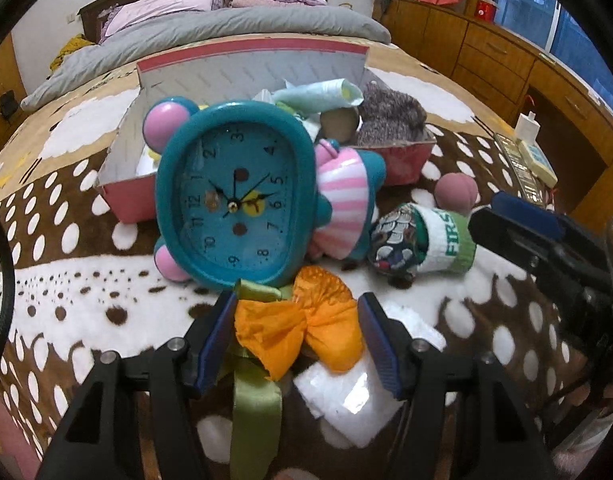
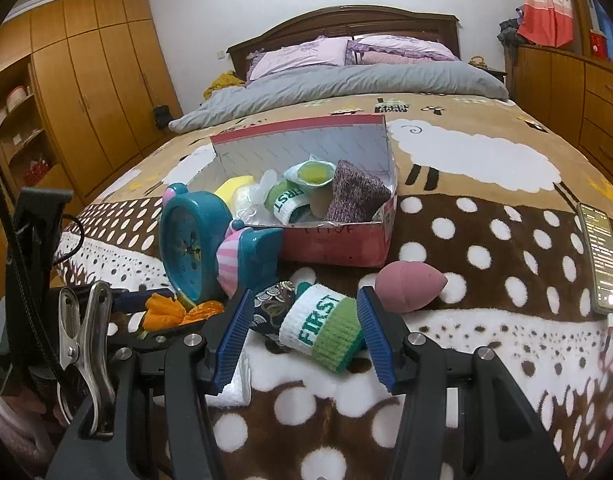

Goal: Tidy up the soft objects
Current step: 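Move both tools back to the pile, left tool toward the orange bow, then grasp the orange bow with green ribbon with the left tool and lift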

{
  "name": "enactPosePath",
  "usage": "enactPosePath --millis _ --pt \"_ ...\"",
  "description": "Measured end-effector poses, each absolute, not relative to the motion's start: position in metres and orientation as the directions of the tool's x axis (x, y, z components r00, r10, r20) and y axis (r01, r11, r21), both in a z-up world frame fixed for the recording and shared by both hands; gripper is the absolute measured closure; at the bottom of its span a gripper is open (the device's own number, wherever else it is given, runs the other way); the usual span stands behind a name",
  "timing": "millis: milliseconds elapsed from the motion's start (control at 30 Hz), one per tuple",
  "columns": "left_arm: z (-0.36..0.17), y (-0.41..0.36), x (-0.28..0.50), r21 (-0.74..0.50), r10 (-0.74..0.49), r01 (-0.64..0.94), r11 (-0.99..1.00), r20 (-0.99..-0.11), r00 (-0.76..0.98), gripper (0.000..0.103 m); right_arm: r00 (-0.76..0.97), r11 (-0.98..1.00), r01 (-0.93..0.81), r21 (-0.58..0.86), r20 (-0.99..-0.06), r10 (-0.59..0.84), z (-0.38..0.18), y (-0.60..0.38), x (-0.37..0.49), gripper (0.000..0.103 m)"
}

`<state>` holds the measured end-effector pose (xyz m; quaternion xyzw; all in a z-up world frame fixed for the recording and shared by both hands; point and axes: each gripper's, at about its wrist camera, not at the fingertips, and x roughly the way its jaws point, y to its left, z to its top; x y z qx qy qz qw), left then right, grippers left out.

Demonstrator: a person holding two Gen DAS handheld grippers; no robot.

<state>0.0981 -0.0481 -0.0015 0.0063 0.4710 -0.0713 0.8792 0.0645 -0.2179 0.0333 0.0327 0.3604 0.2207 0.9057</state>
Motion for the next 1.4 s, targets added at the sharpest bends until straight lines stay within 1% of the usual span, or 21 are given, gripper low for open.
enactPosePath --millis 267,333,400,433,467,500,633,667,733,933,1000,1067,1133,1267,1400 --pt "-0.013 -0.046 0.096 -0.076 -0.132 0.128 0.989 -0.841 0.524 0.038 0.633 0.9 -0.385 0.203 -0.652 0.418 0.031 -0.213 0.057 0.048" --pt "-0.02 -0.048 0.097 -0.065 -0.122 0.127 0.99 -0.85 0.512 0.038 0.629 0.899 -0.39 0.199 -0.656 0.418 0.03 -0.212 0.055 0.048" --pt "-0.022 -0.049 0.096 -0.047 -0.107 0.126 0.991 -0.844 0.525 0.041 0.625 0.899 -0.393 0.195 -0.66 0.416 0.029 -0.211 0.052 0.048" --pt "-0.021 -0.05 0.095 -0.041 -0.103 0.128 0.991 -0.841 0.531 0.044 0.624 0.899 -0.393 0.193 -0.662 0.415 0.028 -0.211 0.051 0.048" --pt "-0.021 -0.05 0.095 -0.036 -0.1 0.129 0.991 -0.839 0.535 0.049 0.623 0.899 -0.393 0.19 -0.665 0.413 0.028 -0.21 0.05 0.048" --pt "-0.021 -0.051 0.095 -0.031 -0.096 0.129 0.991 -0.839 0.536 0.052 0.621 0.9 -0.393 0.187 -0.667 0.41 0.027 -0.21 0.049 0.048" --pt "-0.021 -0.048 0.093 -0.022 -0.087 0.124 0.992 -0.832 0.548 0.07 0.617 0.902 -0.392 0.179 -0.676 0.402 0.026 -0.209 0.047 0.048" --pt "-0.02 -0.047 0.092 -0.025 -0.088 0.122 0.992 -0.831 0.549 0.072 0.616 0.903 -0.391 0.178 -0.678 0.401 0.025 -0.208 0.047 0.048" --pt "-0.019 -0.043 0.091 -0.043 -0.1 0.116 0.992 -0.829 0.55 0.073 0.614 0.903 -0.392 0.174 -0.682 0.398 0.025 -0.207 0.046 0.048" --pt "-0.015 -0.043 0.088 -0.053 -0.117 0.129 0.99 -0.822 0.557 0.073 0.61 0.902 -0.399 0.164 -0.687 0.395 0.025 -0.203 0.044 0.048" --pt "-0.011 -0.044 0.086 -0.062 -0.136 0.148 0.987 -0.812 0.567 0.07 0.609 0.903 -0.398 0.164 -0.688 0.394 0.025 -0.203 0.044 0.048" --pt "-0.008 -0.046 0.083 -0.071 -0.155 0.165 0.984 -0.802 0.576 0.062 0.609 0.903 -0.395 0.168 -0.688 0.395 0.025 -0.205 0.044 0.048" --pt "-0.005 -0.049 0.083 -0.074 -0.171 0.186 0.98 -0.789 0.59 0.06 0.609 0.904 -0.39 0.173 -0.688 0.394 0.025 -0.208 0.044 0.048" --pt "-0.005 -0.058 0.088 -0.057 -0.175 0.21 0.976 -0.779 0.602 0.06 0.608 0.907 -0.378 0.185 -0.689 0.394 0.024 -0.215 0.046 0.048" --pt "-0.007 -0.062 0.098 -0.08 -0.193 0.21 0.974 -0.775 0.602 0.06 0.607 0.911 -0.364 0.195 -0.692 0.391 0.021 -0.221 0.049 0.048"
